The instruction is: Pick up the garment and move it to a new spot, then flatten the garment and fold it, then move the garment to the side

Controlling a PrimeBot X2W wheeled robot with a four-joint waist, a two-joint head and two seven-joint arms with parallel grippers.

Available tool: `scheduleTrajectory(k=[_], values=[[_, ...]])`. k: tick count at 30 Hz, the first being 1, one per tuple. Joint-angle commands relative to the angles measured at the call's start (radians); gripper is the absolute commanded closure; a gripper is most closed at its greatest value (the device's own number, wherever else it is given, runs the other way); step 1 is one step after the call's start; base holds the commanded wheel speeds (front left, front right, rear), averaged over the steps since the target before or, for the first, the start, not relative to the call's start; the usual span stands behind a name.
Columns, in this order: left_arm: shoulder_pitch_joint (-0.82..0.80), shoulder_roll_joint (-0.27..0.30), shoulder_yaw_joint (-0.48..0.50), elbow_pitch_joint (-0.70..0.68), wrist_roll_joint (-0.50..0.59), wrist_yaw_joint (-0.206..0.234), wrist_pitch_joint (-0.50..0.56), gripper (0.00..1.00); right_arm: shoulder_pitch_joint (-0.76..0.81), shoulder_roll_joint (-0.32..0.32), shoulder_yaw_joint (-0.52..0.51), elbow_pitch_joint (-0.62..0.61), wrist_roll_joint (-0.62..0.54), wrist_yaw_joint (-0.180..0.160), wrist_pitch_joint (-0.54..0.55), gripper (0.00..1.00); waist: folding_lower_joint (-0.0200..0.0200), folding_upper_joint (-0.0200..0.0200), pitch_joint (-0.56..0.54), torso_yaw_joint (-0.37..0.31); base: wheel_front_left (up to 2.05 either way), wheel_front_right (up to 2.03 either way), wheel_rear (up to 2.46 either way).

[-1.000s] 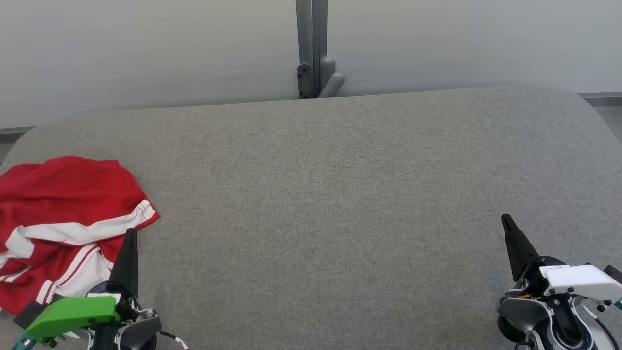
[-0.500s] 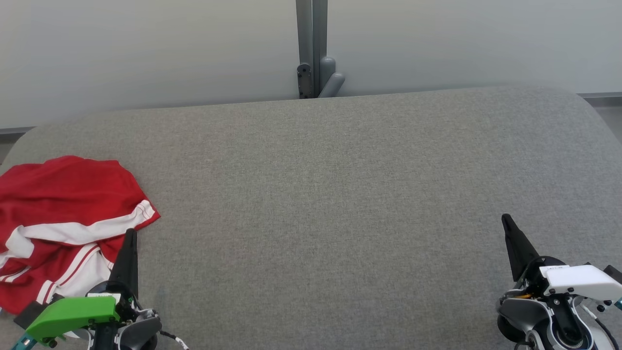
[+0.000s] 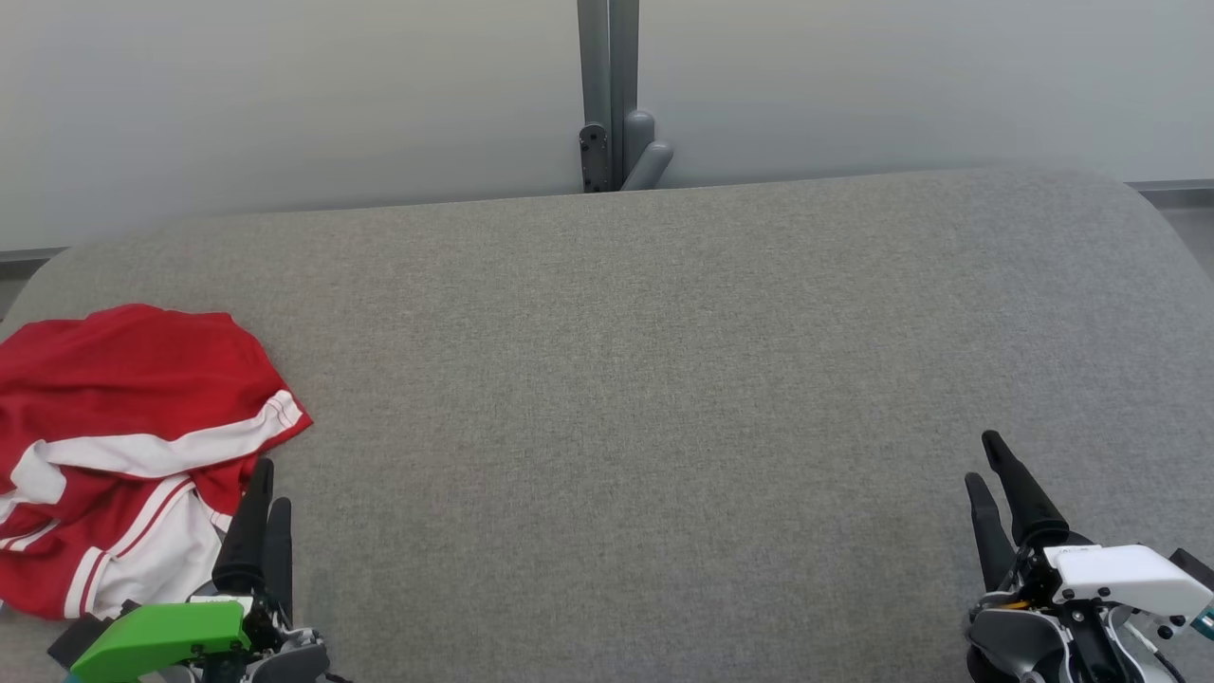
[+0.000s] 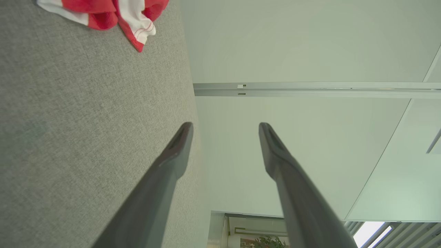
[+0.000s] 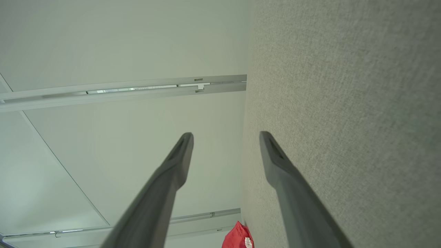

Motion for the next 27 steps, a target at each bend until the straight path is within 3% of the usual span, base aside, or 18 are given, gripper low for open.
scheduleTrajectory(k=[1,9,27], values=[[-0.015,0.002,-0.011,-0.022,0.003,-0.001,-0.016,0.0,-0.012,-0.004,0.009,-0.023,-0.004,0.0,-0.015,0.0,0.0,-0.0001,0.0,0.0,0.0,0.0,0.0],[-0.014,0.009,-0.049,-0.025,0.071,0.004,-0.057,0.0,0.0,-0.006,0.01,-0.052,-0.133,0.0,-0.055,0.0,0.0,-0.0001,0.0,0.001,0.0,0.0,0.0],[-0.034,0.035,-0.114,-0.03,0.458,0.05,-0.134,0.0,0.012,-0.021,0.037,-0.151,-0.643,0.0,-0.132,0.0,0.0,-0.0001,-0.001,0.006,0.0,0.0,0.0]])
